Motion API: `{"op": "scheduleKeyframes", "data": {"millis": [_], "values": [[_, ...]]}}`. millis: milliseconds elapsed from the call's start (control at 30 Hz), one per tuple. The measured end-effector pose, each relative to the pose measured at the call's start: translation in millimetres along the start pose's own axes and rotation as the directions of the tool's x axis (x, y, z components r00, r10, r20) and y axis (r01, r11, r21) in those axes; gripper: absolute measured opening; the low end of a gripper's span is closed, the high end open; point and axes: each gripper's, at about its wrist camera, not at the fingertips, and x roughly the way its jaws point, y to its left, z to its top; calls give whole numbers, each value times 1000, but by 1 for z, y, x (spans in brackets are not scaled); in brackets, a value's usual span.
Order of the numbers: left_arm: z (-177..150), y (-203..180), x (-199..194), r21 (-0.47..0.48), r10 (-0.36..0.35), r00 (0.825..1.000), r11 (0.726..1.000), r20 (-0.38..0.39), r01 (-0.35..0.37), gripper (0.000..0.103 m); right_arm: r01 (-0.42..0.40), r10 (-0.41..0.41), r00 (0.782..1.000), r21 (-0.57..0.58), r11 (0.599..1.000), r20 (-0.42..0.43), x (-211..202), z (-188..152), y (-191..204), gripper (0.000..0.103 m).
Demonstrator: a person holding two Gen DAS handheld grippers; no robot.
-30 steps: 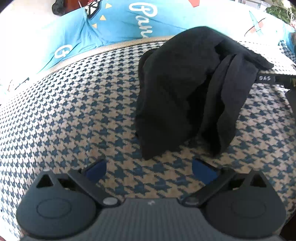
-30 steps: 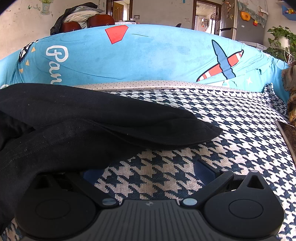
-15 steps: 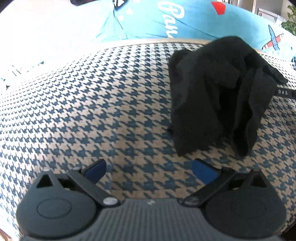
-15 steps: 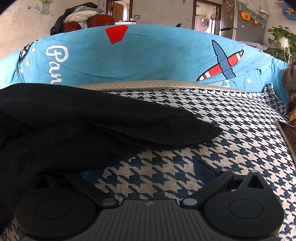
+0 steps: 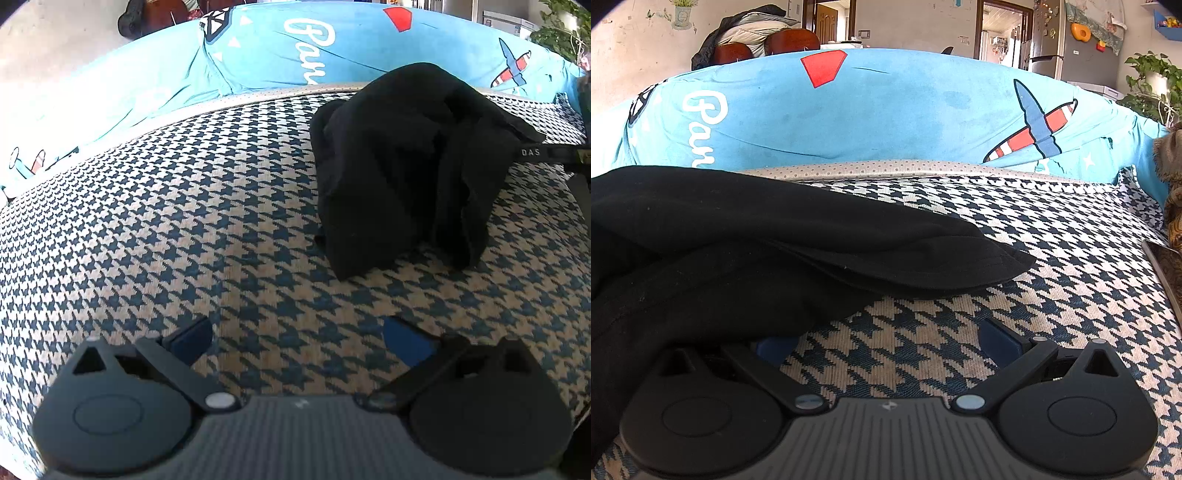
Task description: Fold clothes
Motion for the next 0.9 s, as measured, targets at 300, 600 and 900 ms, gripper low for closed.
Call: {"op": "scheduleKeyframes", "data": {"millis": [300,600,900], "values": [[-9,10,0,-52,4,1000,999,-24,-6,103,0,0,1000,0,1000,0,0,0,0,103],[-8,8,6,-68,17,999,997,-28,-19,103,0,0,1000,0,1000,0,0,0,0,103],[4,6,5,-75,-9,999,997,-31,6,103,0,0,1000,0,1000,0,0,0,-1,103]]}}
